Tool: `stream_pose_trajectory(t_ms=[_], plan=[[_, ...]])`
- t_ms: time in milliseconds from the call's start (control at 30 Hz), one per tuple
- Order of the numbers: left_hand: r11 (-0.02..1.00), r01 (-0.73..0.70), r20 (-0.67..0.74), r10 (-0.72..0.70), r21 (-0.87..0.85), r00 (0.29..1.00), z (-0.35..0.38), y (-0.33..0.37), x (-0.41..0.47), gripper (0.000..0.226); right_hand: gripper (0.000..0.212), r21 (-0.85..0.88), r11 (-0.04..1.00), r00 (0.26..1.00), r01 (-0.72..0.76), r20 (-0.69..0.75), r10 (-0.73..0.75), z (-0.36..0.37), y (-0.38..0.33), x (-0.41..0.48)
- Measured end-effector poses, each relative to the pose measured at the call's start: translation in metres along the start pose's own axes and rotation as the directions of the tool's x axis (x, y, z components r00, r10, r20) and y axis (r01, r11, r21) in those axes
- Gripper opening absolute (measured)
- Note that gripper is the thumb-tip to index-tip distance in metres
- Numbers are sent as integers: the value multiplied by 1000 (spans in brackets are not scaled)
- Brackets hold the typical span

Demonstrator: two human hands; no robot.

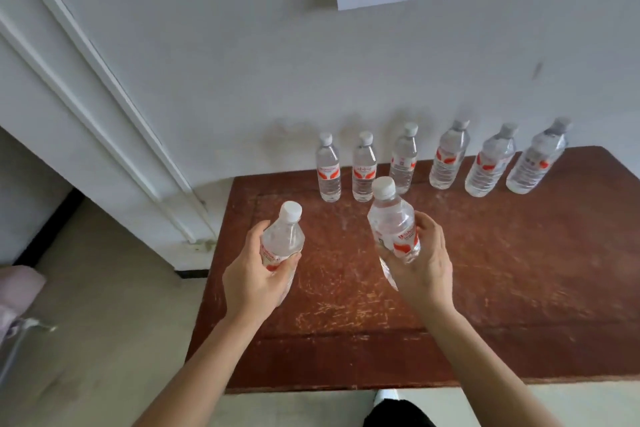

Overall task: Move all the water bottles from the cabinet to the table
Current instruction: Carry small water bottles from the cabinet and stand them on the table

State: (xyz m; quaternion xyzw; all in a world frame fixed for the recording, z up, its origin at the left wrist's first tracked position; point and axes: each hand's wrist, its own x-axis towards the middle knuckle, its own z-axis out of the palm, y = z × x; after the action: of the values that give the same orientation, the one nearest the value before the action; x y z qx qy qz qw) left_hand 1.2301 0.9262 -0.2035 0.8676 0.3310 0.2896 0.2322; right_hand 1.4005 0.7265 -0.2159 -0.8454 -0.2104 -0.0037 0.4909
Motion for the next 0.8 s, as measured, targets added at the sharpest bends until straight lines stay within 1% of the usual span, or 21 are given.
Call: stream_pose_trajectory(t_ms=[100, 200, 267, 333, 467, 533, 567, 667, 800], plan=[[999, 41, -17, -41, 30, 999, 16, -13, 46, 78, 87, 10, 999, 996, 37, 84, -38, 28, 1, 47], [996, 87, 4, -88, 30, 996, 30, -24, 74, 78, 96, -70, 997, 990, 26, 138, -16, 55, 3, 79], [993, 118, 25, -118, 14, 993, 43, -35, 90, 74, 91, -104, 995, 986, 7, 166, 10, 76, 7, 92], [994, 111, 44, -110, -9, 993, 57, -48, 105, 71, 85, -132, 991, 984, -3, 177, 26, 94, 12, 101], [990, 117, 89, -109, -80, 990, 87, -67, 144, 65, 81, -183, 980, 985, -83, 135, 109, 122, 18, 107], [983, 140, 122, -126, -116, 985, 101, -73, 158, 64, 81, -160, 971, 977, -179, 89, 195, 133, 17, 105], [983, 129, 137, -111, -130, 984, 106, -76, 163, 64, 81, -144, 965, 971, -219, 63, 230, 136, 16, 103], [986, 66, 147, -43, -155, 988, 116, -85, 170, 64, 84, -122, 954, 961, -274, 4, 277, 145, 14, 99], [983, 11, 177, 22, -185, 984, 119, -96, 157, 67, 90, -123, 932, 939, -340, 9, 343, 147, 24, 90]])
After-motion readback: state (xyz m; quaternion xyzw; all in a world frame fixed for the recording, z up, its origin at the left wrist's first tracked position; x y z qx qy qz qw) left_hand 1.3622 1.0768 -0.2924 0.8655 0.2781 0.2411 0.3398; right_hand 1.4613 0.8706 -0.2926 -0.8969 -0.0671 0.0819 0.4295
